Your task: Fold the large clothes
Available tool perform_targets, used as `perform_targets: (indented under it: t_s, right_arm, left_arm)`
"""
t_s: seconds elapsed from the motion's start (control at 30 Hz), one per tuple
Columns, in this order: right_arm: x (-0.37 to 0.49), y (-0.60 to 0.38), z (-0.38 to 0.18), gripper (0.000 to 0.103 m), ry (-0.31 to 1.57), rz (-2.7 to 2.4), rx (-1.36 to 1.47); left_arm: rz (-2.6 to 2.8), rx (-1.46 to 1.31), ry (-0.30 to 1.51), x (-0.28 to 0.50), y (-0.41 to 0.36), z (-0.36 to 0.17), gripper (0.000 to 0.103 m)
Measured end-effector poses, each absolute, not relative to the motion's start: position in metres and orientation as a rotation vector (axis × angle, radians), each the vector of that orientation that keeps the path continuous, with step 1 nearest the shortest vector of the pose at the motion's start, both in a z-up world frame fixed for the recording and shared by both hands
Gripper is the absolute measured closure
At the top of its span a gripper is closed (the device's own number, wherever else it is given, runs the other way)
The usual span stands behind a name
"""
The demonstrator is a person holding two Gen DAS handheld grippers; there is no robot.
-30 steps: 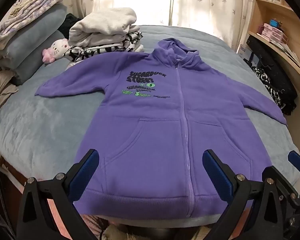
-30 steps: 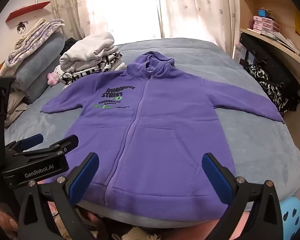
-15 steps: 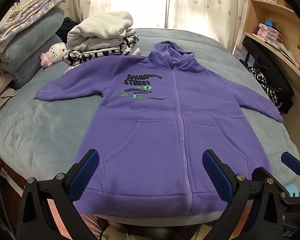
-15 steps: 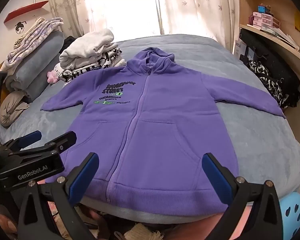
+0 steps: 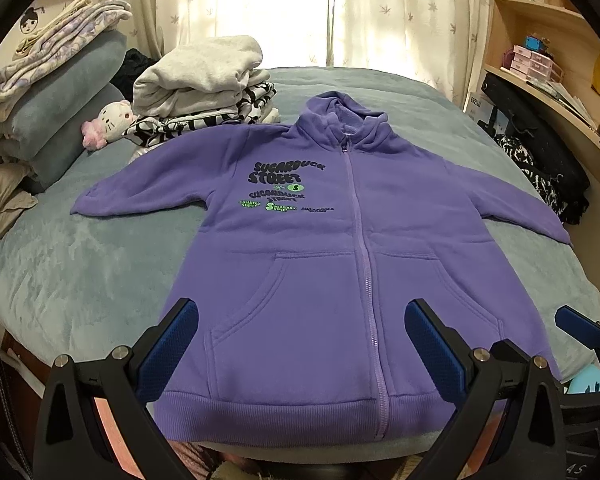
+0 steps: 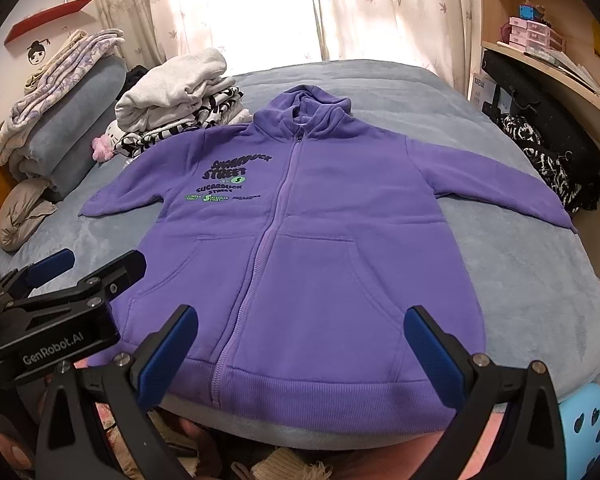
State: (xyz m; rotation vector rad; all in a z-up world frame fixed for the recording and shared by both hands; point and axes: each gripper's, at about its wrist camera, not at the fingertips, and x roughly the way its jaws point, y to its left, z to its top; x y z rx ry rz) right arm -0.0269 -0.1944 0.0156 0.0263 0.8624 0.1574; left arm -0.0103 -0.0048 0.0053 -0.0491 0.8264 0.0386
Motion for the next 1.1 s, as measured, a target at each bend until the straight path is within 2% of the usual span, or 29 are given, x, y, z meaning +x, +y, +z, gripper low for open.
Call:
perform_targets:
  t_s: [1.1]
  right_arm:
    - [-0.019, -0.191, 0.003, 0.0, 0.879, 0.168, 0.045]
  left_arm:
    - [0.034, -0.031, 0.837, 0.005, -0.008, 0.004, 0.001]
